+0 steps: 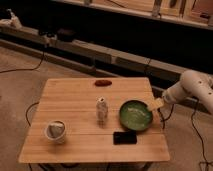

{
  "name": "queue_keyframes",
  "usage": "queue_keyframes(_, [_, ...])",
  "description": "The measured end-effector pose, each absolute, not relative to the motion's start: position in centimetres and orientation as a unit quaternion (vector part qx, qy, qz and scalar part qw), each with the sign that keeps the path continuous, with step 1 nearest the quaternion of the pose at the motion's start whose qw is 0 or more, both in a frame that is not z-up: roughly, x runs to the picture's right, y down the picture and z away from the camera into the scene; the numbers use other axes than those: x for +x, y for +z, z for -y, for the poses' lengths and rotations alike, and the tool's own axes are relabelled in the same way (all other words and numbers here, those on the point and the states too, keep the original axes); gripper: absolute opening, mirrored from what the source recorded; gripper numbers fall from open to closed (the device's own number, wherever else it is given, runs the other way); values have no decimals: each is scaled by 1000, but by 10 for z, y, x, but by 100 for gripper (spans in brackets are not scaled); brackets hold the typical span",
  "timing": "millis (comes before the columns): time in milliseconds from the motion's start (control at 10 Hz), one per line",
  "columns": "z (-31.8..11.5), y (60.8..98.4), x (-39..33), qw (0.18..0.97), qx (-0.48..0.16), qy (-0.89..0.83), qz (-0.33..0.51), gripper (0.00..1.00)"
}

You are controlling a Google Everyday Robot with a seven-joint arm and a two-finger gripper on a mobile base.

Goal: Pick up the ceramic bowl

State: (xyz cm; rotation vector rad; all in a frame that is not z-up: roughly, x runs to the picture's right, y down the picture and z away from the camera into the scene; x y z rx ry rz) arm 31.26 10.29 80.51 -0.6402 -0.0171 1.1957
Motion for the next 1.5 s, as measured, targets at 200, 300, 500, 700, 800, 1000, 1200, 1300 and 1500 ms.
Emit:
queue_keyframes(200, [-103, 805, 314, 778, -296, 554, 8, 80])
queue_keyframes(300, [-103, 805, 313, 778, -296, 553, 9, 80])
queue_keyframes(500, [-100, 808, 303, 779, -294, 554, 31, 80])
queue_keyframes(700, [-97, 816, 288, 785, -287, 546, 62, 80])
queue_keyframes(800, [-100, 821, 283, 787, -288, 542, 69, 80])
queue_keyframes(1000, [-116, 838, 279, 788, -295, 536, 66, 80])
queue_keyframes(1200, [-118, 841, 278, 789, -295, 535, 65, 80])
queue_keyframes(1300, [-118, 840, 280, 788, -294, 537, 65, 80])
queue_keyframes(1500, [-117, 841, 280, 791, -292, 534, 64, 80])
